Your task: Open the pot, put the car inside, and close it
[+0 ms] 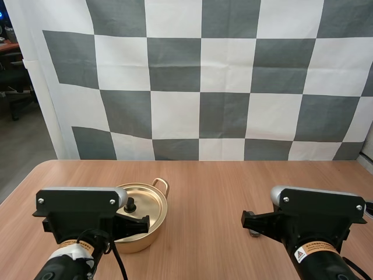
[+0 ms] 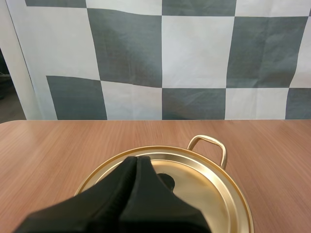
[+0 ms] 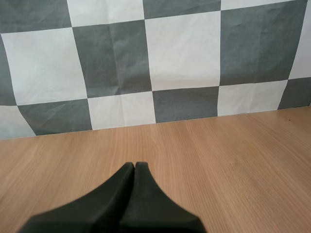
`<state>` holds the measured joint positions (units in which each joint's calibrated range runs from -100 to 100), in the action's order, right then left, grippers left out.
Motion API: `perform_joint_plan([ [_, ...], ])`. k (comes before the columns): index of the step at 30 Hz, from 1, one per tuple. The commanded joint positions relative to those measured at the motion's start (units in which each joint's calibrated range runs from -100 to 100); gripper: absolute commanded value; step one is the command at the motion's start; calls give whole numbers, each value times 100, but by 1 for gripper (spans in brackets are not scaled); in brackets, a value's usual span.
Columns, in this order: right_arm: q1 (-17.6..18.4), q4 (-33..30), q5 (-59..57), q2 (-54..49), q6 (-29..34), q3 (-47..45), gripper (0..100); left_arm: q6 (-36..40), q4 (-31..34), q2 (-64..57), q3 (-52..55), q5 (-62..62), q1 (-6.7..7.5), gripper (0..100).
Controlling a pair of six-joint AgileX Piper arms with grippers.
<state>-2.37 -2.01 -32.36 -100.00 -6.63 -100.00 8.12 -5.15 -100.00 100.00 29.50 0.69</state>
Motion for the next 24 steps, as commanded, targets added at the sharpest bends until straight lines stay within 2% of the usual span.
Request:
perform_joint_plan([
  [1,-1,201,-70,0,-3,0,0,1,-63,0,0,-6,2,0],
  [4,-1,-302,76,0,-3,0,0,1,-63,0,0,-6,2,0],
  [11,-1,-2475,76,0,-3,0,0,1,-63,0,0,-42,2,0],
  [15,-1,-2770,179,0,-3,0,0,1,-11,0,0,-716,2,0],
  [17,-1,-3039,665,0,-3,0,0,1,116,0,0,-1559,2,0],
  [19,-1,-3933,1134,0,-3,0,0,1,415,0,0,-2453,2,0],
  [20,-1,-4636,1614,0,-3,29,0,1,691,0,0,-3279,2,0],
  [22,-1,-5500,2022,0,-3,271,0,1,1085,0,0,-4932,2,0],
  [24,-1,-5723,2460,0,-3,638,0,1,1380,0,0,-6377,2,0],
])
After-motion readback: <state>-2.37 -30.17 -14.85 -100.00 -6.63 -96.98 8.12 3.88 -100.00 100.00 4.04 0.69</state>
